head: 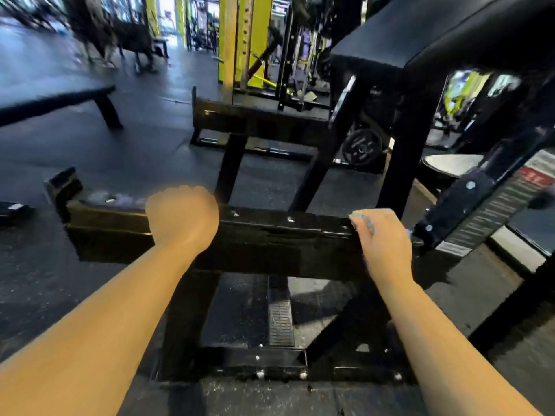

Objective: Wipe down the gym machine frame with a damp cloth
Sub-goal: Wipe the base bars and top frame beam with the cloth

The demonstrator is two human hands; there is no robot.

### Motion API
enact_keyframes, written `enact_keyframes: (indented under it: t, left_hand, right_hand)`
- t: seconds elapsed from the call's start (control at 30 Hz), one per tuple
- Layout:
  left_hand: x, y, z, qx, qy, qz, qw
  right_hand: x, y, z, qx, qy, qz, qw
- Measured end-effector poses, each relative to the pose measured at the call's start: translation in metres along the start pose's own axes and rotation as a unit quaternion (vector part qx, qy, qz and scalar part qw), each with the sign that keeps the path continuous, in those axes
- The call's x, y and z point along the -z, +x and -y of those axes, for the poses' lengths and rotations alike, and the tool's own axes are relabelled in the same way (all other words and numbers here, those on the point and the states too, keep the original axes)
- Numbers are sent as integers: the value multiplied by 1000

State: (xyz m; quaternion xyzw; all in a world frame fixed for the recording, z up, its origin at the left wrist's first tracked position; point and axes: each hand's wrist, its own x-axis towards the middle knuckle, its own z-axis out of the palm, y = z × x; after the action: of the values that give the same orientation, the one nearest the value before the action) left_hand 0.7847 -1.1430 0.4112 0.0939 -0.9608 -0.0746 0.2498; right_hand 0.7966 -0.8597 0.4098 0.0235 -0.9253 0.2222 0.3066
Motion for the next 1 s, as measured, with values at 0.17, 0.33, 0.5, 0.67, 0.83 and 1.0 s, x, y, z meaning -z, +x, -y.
enact_keyframes:
  t: [0.17, 0.33, 0.5, 0.67, 0.83, 1.0]
  left_hand:
    - [-9, -1, -1, 19, 52, 0, 998]
    - [-8, -1, -3, 56, 20, 0, 998]
    - [-16, -14, -27, -99, 0, 12, 995]
    - [4, -17, -31, -83, -23, 34, 996]
    - [-4, -14, -31, -75, -25, -7, 997]
    - [-5, -7, -41, -150, -84, 23, 985]
  right_hand:
    - [-67, -33, 63, 203, 43, -132, 969]
    - [-128, -53, 72, 386, 48, -123, 913]
    - [-92, -51, -49, 303, -15, -195, 933]
    - [-98, -61, -56, 137, 68, -241, 958]
    - [-156, -65, 77, 280, 122, -207, 929]
    - [-150, -51, 34, 383, 6, -203, 901]
